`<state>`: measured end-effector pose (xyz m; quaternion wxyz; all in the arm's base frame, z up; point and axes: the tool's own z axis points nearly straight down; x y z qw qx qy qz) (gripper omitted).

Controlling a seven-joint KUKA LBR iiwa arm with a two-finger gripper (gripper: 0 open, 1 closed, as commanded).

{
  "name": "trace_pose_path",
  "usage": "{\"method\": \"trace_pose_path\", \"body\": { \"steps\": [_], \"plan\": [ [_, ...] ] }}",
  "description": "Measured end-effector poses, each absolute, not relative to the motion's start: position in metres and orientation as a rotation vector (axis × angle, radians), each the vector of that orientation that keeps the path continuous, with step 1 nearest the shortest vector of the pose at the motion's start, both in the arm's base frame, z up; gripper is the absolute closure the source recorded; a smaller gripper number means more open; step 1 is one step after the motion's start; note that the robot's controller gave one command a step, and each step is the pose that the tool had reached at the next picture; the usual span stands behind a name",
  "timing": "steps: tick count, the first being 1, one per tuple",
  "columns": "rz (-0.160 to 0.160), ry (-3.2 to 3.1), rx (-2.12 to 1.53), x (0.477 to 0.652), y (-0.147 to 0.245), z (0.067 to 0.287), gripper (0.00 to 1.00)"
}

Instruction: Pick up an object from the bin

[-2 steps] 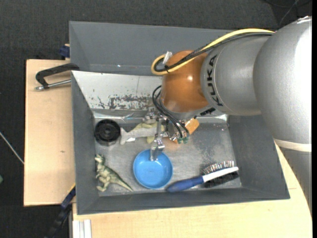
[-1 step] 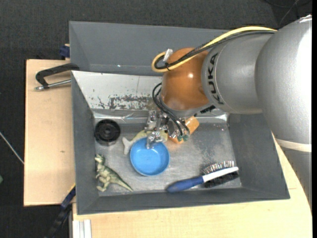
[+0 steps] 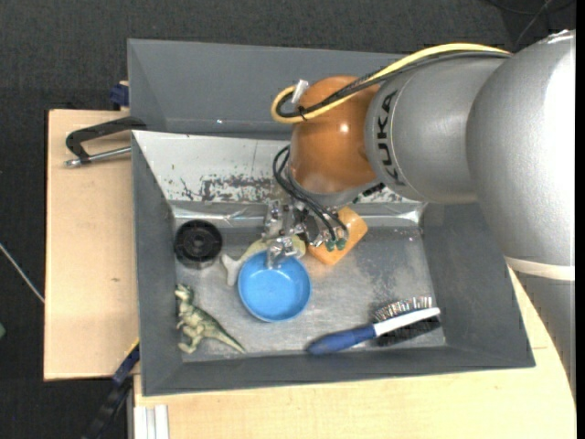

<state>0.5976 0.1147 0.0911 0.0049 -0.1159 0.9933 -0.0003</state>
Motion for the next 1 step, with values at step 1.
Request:
{"method": "trace_pose_path", "body": {
  "steps": [1],
  "plan": [
    [0.003, 3.105, -0.365, 0.5795, 0.1181, 0.2529, 1.0]
  ]
}}
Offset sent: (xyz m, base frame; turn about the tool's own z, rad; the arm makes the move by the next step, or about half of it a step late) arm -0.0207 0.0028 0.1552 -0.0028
